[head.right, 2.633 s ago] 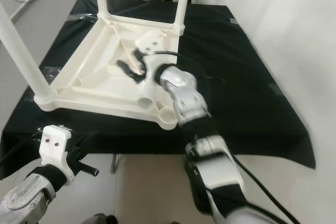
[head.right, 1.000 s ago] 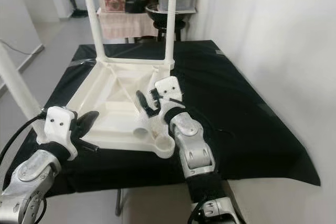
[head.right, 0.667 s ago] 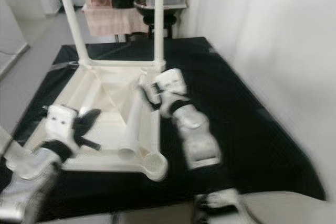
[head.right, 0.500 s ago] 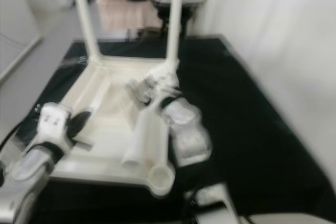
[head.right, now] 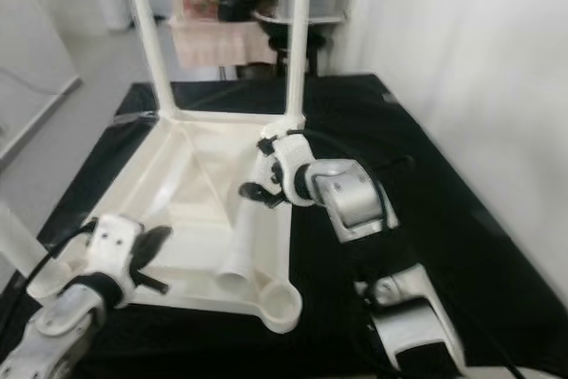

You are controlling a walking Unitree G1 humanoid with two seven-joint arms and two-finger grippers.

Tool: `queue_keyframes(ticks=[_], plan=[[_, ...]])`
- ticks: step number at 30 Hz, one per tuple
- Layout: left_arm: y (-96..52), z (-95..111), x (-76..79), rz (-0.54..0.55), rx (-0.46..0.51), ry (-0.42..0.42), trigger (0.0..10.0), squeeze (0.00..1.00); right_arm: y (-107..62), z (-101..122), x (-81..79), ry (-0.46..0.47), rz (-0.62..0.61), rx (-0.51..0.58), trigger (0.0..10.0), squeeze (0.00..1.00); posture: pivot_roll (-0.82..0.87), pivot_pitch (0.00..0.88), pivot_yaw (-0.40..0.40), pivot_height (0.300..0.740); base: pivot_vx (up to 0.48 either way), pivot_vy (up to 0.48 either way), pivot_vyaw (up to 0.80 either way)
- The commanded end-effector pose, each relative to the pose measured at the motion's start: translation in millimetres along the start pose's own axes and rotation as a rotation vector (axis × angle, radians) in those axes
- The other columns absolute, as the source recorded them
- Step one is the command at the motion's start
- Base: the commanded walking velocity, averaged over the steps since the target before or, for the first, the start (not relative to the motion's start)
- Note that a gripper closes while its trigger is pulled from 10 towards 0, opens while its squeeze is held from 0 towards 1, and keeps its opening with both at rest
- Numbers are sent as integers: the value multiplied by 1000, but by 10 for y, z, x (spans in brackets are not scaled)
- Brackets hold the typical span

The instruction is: Building children table

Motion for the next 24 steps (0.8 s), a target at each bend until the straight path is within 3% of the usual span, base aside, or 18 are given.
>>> queue_keyframes(ticks=[1, 5, 7, 9, 14, 24], plan=[[-5, -16, -19, 19, -13, 22, 10000, 0, 43, 41, -68, 83, -1, -31, 10000, 0, -43, 0, -19, 740, 0, 480, 0], [-3, -5, -18, 22, -6, 33, 10000, 0, 79, 14, -65, 111, -25, -55, 10000, 0, -42, 0, -21, 740, 0, 342, 0], [-8, 3, -2, 13, -5, 42, 10000, 0, 118, -80, 32, 173, -112, -94, 10000, 0, -45, 0, -25, 740, 0, 0, 0], [-8, 3, -2, 13, -5, 42, 10000, 0, 118, -80, 32, 173, -112, -94, 10000, 0, -45, 0, -25, 740, 0, 0, 0], [-5, 8, 46, -23, -4, 40, 10000, 0, 99, -227, 212, 277, -248, -156, 10000, 0, -57, 0, -34, 740, 0, 0, 0], [-12, 34, 139, -80, 14, 54, 10000, 0, 85, -181, 450, 286, -450, -134, 10000, 0, -55, 0, -46, 740, 0, 0, 0]])
Point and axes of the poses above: a point about 5 cm out from each wrist's last joint towards the gripper, its own y axis pointing out of the wrist towards the gripper, its own z axis along the axis of the wrist's last joint, x = y × z, the point moved 2 cm from there along y, pointing out of the wrist towards the gripper, and after that the axes turned 1 degree about -y, right-handed, at the moved point
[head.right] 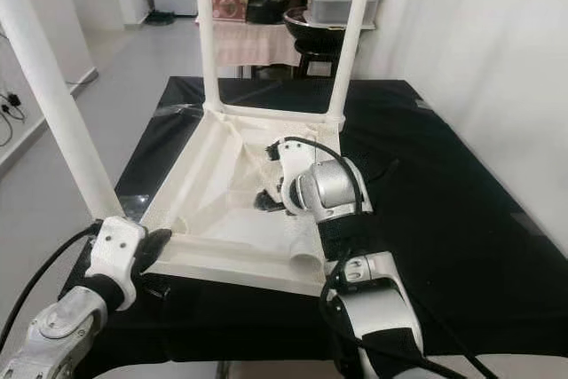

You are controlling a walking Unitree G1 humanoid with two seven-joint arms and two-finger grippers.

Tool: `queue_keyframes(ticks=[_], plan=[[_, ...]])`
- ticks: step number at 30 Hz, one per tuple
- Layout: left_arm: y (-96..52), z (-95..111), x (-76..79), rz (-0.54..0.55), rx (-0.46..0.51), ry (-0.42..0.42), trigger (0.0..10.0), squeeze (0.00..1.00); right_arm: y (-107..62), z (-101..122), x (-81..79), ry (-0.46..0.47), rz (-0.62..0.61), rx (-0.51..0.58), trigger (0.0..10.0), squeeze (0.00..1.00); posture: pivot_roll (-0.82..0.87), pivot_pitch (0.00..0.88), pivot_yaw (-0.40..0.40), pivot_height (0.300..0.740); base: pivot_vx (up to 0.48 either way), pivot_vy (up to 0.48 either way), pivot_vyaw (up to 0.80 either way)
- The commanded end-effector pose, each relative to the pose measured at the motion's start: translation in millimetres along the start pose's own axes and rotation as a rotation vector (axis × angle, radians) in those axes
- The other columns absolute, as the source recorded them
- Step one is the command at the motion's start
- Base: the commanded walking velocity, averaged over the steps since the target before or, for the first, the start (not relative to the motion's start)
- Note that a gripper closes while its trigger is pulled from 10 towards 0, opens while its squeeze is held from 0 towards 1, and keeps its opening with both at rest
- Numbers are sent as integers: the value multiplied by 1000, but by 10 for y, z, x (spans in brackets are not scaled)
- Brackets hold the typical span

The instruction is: Building children table

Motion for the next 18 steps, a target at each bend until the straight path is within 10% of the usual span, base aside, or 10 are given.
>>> queue_keyframes(ticks=[1, 18], plan=[[-16, 18, 29, -21, 7, 16, 10000, 0, 0, 71, 8, 3, -28, 20, 10000, 0, -55, 0, -46, 740, 0, 0, 0], [-28, 10, 97, -27, 11, 3, 10000, 0, 155, -189, 301, -9, -165, -94, 10000, 0, -67, 0, -84, 740, 0, 0, 0]])
Point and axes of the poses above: a point about 5 cm out from each wrist's last joint towards the gripper, its own y axis pointing out of the wrist towards the gripper, its own z axis along the axis of the wrist's last joint, x = y × z, the point moved 2 cm from there along y, pointing out of the wrist towards the gripper, and after that the axes turned 1 degree about -y, right-handed, at the moved point
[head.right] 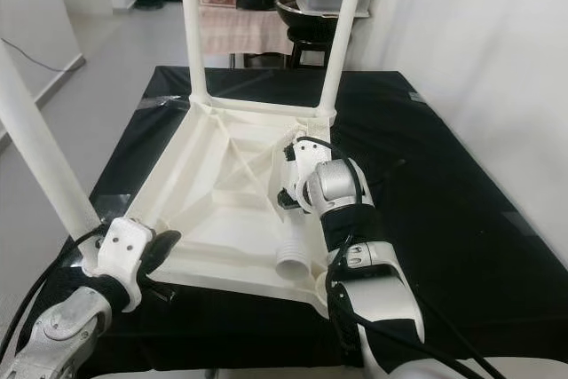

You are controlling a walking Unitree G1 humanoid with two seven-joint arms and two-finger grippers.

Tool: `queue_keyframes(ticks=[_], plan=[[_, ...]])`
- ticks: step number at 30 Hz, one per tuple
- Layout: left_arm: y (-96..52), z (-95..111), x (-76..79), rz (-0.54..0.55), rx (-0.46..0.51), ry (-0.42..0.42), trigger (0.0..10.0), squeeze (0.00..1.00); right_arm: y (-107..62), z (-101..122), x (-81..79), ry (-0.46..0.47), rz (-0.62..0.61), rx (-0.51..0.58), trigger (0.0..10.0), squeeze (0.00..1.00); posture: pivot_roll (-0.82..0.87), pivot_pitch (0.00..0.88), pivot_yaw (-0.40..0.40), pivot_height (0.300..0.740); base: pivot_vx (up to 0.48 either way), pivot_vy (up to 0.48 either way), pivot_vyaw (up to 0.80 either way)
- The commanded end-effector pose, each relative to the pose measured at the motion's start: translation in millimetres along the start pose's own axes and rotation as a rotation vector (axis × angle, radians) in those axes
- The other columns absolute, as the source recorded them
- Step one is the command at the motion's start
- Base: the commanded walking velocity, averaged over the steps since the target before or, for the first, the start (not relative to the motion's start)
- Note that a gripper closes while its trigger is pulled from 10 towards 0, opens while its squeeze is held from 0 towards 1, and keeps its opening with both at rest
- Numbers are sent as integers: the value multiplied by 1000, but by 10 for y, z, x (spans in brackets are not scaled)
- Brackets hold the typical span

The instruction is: Building children table

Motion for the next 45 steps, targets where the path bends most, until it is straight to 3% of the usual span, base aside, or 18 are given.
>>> queue_keyframes(ticks=[1, 2, 3, 4, 14, 27, 28, 29, 30, 33, 34, 36, 37, 45], plan=[[-15, -5, 33, -4, 2, 0, 10000, 0, 47, -98, 139, 8, -62, -41, 10000, 0, -69, 0, -84, 740, 0, 0, 0], [-15, -7, 38, -5, 3, -3, 10000, 0, 59, -111, 153, 10, -69, -44, 7333, 0, -69, 0, -84, 740, 0, 0, 0], [-15, -7, 38, -5, 3, -3, 10000, 0, 59, -111, 153, 10, -69, -44, 7333, 0, -69, 0, -84, 740, 0, 0, 0], [-16, -7, 42, -5, 3, -4, 10000, 0, 68, -123, 153, 10, -70, -47, 0, 0, -67, 0, -85, 740, 0, 0, 0], [-15, -7, 38, -4, 4, -8, 10000, 0, 104, -148, 48, -26, -39, -59, 0, 0, -65, 0, -85, 740, 0, 0, 0], [-11, -4, 15, -3, 4, -4, 10000, 0, 84, -83, 79, -5, -32, -33, 0, 0, -68, 0, -74, 740, 0, 0, 0], [-10, -2, 12, -4, 4, -3, 10000, 0, 82, -63, 97, -53, -43, -15, 10000, 0, -69, 0, -73, 740, 0, 0, 0], [-10, -2, 12, -4, 4, -3, 10000, 0, 82, -63, 97, -53, -43, -15, 10000, 0, -69, 0, -73, 740, 0, 0, 0], [-10, 2, 10, -4, 4, -4, 10000, 0, 67, -19, 153, -140, -50, 10, 10000, 0, -69, 0, -75, 740, 0, 0, 0], [-11, 4, 11, -3, 5, -4, 10000, 0, 51, 9, 205, -179, -74, 23, 10000, 0, -72, 0, -75, 740, 0, 0, 0], [-11, 6, 14, -3, 5, -6, 10000, 0, 37, 12, 225, -203, -73, 16, 10000, 471, -74, 0, -76, 740, 0, 0, 0], [-11, 7, 16, -3, 5, -7, 10000, 0, 29, 10, 234, -217, -70, 10, 10000, 471, -74, 0, -76, 740, 0, 0, 0], [-11, 8, 19, -3, 5, -7, 10000, 0, 20, -2, 236, -226, -58, -2, 10000, 1000, -75, 0, -79, 740, 0, 0, 0], [-9, 9, 34, -4, 6, -10, 10000, 0, -34, -128, 273, -216, 15, -99, 10000, 1000, -104, 0, -93, 740, 0, 0, 0]])
Point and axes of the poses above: a point about 5 cm out from each wrist's last joint towards the gripper, its own y axis pointing out of the wrist towards the gripper, its own z axis along the axis of the wrist's last joint, x = y × z, the point moved 2 cm from there along y, pointing out of the wrist towards the gripper, and after that the axes turned 1 degree about -y, right-handed, at the moved point
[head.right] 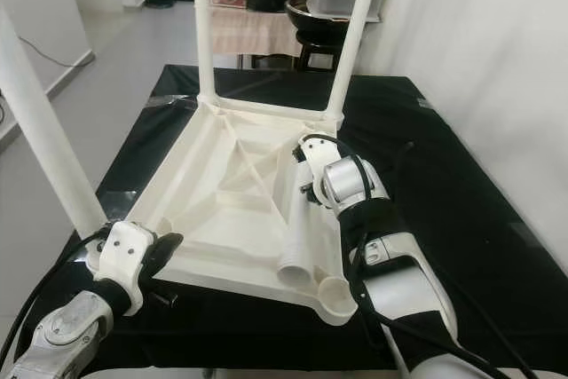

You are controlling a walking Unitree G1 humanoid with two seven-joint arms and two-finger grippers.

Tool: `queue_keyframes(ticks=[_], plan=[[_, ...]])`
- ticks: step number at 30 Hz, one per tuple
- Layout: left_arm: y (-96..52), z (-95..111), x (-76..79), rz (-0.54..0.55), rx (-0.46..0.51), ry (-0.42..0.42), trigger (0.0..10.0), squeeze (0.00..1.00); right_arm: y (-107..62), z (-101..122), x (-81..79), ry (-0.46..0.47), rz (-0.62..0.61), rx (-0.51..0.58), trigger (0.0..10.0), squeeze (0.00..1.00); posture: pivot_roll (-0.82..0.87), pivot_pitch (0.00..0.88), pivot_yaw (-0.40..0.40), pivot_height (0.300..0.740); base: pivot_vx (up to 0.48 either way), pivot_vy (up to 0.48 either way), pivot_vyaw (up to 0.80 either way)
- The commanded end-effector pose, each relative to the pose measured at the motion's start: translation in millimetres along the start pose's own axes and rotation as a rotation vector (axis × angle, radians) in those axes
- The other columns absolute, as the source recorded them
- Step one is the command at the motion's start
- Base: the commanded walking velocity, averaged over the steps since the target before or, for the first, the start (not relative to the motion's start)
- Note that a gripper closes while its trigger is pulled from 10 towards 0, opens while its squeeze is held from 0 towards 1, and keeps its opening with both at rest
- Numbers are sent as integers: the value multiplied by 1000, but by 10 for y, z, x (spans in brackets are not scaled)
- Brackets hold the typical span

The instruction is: Building children table

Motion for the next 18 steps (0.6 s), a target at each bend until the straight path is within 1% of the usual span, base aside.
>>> queue_keyframes(ticks=[1, 4, 8, 9, 10, 11, 12, 13, 14, 15, 16, 18], plan=[[5, 11, 23, -4, 4, -5, 10000, 0, 1, -106, -20, 10, 51, -52, 10000, 1000, -108, 0, -98, 740, 0, 0, 0], [4, 11, 25, -2, 5, -8, 10000, 0, -12, -126, -11, 11, 65, -63, 10000, 1000, -108, 0, -98, 740, 0, 0, 0], [2, 12, 31, 1, 6, -17, 10000, 0, -72, -130, -13, 42, 109, -75, 10000, 1000, -122, 0, -105, 740, 0, 0, 0], [2, 12, 33, 1, 6, -19, 10000, 0, -89, -78, -1, 70, 112, -51, 10000, 1000, -124, 0, -100, 740, 0, 0, 0], [2, 12, 33, 1, 6, -19, 10000, 0, -89, -78, -1, 70, 112, -51, 10000, 1000, -124, 0, -100, 740, 0, 0, 0], [2, 11, 35, 0, 6, -21, 10000, 0, -105, 6, 24, 98, 102, -3, 10000, 1000, -123, 0, -99, 740, 0, 0, 0], [2, 11, 35, 0, 6, -21, 10000, 0, -105, 6, 24, 98, 102, -3, 10000, 1000, -123, 0, -99, 740, 0, 0, 0], [1, 10, 36, -1, 6, -21, 10000, 0, -134, 111, 49, 110, 93, 57, 10000, 996, -121, 0, -99, 740, 0, 0, 0], [1, 10, 36, -1, 6, -21, 10000, 0, -134, 111, 49, 110, 93, 57, 10000, 996, -121, 0, -99, 740, 0, 0, 0], [1, 9, 36, -2, 5, -21, 10000, 0, -188, 212, 63, 121, 95, 106, 10000, 957, -117, 0, -98, 740, 0, 0, 0], [0, 6, 35, -2, 4, -21, 10000, 0, -240, 262, 53, 120, 117, 117, 10000, 890, -118, 0, -99, 740, 0, 0, 0], [0, 6, 35, -2, 4, -21, 10000, 0, -240, 262, 53, 120, 117, 117, 10000, 890, -118, 0, -99, 740, 0, 0, 0]])
Point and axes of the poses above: a point about 5 cm out from each wrist's last joint towards the gripper, its own y axis pointing out of the wrist towards the gripper, its own z axis along the axis of the wrist's last joint, x = y × z, the point moved 2 cm from there along y, pointing out of the wrist towards the gripper, and after that the axes turned 1 degree about -y, right-handed, at the moved point
